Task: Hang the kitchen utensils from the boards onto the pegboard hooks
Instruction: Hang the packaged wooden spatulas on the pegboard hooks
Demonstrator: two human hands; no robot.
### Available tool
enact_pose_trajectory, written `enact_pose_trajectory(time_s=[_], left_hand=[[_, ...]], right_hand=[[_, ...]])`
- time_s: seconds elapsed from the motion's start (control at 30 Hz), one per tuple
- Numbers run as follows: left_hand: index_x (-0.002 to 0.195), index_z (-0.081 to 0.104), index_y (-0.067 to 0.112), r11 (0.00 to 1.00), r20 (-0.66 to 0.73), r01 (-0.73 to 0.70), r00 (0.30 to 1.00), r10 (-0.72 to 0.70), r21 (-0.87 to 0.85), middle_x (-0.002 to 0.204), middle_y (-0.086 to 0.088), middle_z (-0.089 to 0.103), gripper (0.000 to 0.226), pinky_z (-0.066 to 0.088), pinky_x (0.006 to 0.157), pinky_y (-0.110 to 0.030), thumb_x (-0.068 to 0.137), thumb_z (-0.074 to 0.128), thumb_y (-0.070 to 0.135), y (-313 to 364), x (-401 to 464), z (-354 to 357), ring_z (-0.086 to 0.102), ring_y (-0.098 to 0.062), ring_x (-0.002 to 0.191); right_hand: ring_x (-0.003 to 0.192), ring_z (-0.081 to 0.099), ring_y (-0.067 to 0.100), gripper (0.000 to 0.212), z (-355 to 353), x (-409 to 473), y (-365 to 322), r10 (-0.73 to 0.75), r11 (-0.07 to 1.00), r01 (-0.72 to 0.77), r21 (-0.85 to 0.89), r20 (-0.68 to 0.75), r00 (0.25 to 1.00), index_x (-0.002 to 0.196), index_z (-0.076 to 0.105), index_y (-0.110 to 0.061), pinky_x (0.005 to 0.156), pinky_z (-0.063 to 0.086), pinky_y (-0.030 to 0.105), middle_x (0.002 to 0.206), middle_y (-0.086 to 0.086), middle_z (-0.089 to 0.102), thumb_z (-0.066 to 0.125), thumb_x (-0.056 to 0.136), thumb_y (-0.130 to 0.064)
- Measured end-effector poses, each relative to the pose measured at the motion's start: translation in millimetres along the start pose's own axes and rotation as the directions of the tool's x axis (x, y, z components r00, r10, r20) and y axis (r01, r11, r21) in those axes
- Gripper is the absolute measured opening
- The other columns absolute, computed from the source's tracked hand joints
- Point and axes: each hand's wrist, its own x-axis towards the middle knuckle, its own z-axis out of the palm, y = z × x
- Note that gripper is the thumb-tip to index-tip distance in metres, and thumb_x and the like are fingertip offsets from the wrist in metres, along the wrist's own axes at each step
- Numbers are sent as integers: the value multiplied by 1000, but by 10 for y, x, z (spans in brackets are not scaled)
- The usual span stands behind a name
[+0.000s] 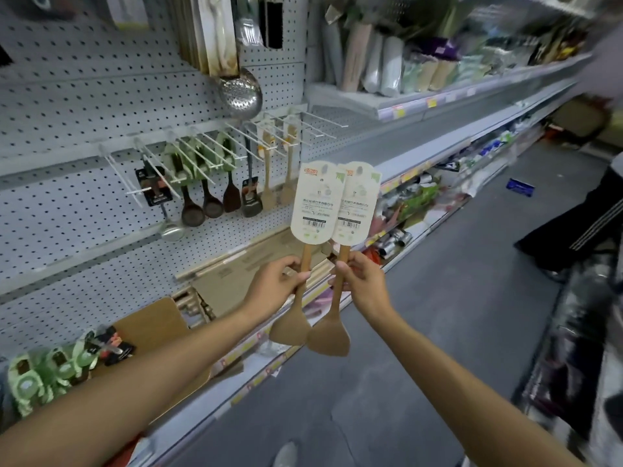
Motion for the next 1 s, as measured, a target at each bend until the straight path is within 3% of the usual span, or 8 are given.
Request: enact_pose_trajectory(time_s=[0.2, 0.33, 0.63, 0.77, 0.8, 0.93, 1.0], left_hand=[[94, 70, 19, 1000, 21, 10, 1000, -10, 6, 89, -6, 73, 3, 60, 80, -52, 91, 70, 20, -91, 775, 113, 74, -26, 76], [96, 70, 20, 1000, 34, 14, 999, -15, 15, 88, -4, 73, 3, 61, 77, -53, 93, 69, 21, -154, 1231, 159, 74, -24, 75], [90, 68, 27, 997, 35, 39, 999, -41, 59, 83, -2, 75, 4, 60, 75, -54, 93, 68, 25, -251, 2015, 455, 74, -24, 73], [90, 68, 26, 996, -3, 65, 998, -65, 62, 83, -3, 75, 2, 60, 75, -55, 93, 68, 26, -332, 2375, 695, 74, -24, 73], [90, 67, 27, 995, -23, 72, 997, -71, 65, 83, -3, 75, 3, 60, 76, -54, 93, 68, 26, -323, 2465, 769, 74, -23, 72], [84, 66, 30, 991, -89, 100, 992, -92, 93, 82, 2, 73, 10, 60, 78, -53, 94, 67, 30, -302, 2849, 1037, 74, -23, 74], [85, 66, 31, 987, -135, 121, 985, -106, 105, 85, 4, 73, 8, 60, 77, -53, 93, 67, 32, -303, 3016, 1146, 74, -23, 76]], right_hand=[[78, 71, 36, 6, -220, 754, 100, 12, 1000, -12, -21, -26, 1000, 89, 60, -8, 75, 59, 53, 81, 14, 66, 58, 95, -7], [73, 71, 27, 4, -357, 1117, 123, -17, 1000, 17, -4, -46, 999, 92, 61, -5, 67, 58, 30, 91, 26, 66, 59, 94, -2], [77, 73, 29, 11, -827, 1922, 345, -1, 999, 0, -36, -32, 999, 86, 61, -14, 67, 60, 41, 77, 7, 70, 59, 96, -11], [59, 64, 4, 12, -1136, 2342, 474, -19, 994, 20, -106, 6, 1000, 84, 61, -9, 55, 49, 17, 70, 1, 65, 59, 95, -10], [58, 63, 3, 14, -1222, 2468, 508, -14, 992, 16, -124, 18, 1000, 82, 62, -10, 54, 48, 16, 68, 0, 65, 59, 95, -11], [77, 72, 25, 24, -1577, 3006, 664, -9, 994, 21, -110, 114, 993, 74, 61, -21, 69, 60, 41, 80, 14, 69, 57, 97, -24], [79, 71, 28, 24, -1747, 3257, 702, -20, 992, 40, -118, 168, 986, 75, 60, -21, 71, 58, 41, 81, 14, 69, 56, 98, -23]])
